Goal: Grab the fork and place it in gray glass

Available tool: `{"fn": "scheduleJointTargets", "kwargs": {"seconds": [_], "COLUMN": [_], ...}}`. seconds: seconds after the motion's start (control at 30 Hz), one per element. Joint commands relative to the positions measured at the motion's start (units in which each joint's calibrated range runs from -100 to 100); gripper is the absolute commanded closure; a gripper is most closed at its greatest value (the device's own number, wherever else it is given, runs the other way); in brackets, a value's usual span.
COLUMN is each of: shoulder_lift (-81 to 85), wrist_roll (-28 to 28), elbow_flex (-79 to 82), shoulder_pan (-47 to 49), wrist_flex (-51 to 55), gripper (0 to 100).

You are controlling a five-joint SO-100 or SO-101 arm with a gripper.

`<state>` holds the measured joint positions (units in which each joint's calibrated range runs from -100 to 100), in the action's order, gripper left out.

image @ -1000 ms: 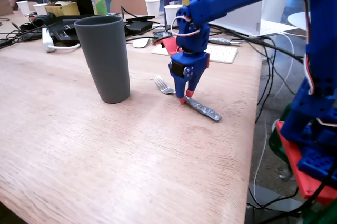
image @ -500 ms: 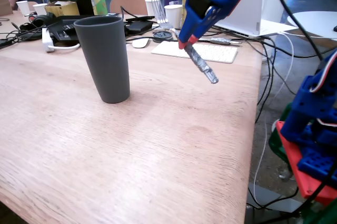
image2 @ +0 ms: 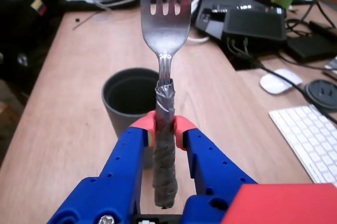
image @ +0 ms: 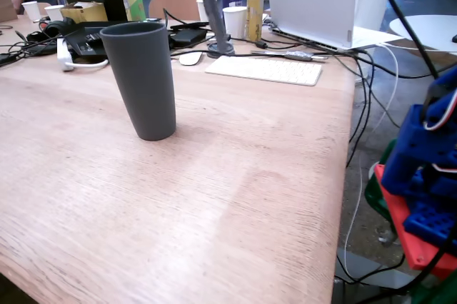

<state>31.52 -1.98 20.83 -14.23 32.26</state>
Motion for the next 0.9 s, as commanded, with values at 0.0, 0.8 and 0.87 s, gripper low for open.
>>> {"fn": "scheduleJointTargets", "kwargs": {"seconds": [0.0, 0.8, 0.87], "shoulder_lift": [1.33, 1.33, 0.99], "wrist_roll": [-0.2, -0.34, -0.34], "elbow_flex": [-0.4, 15.46, 14.61], "shoulder_pan": [2.05, 3.74, 3.74], "wrist_flex": [-4.67, -16.58, -19.37], "gripper": [100, 100, 100]}}
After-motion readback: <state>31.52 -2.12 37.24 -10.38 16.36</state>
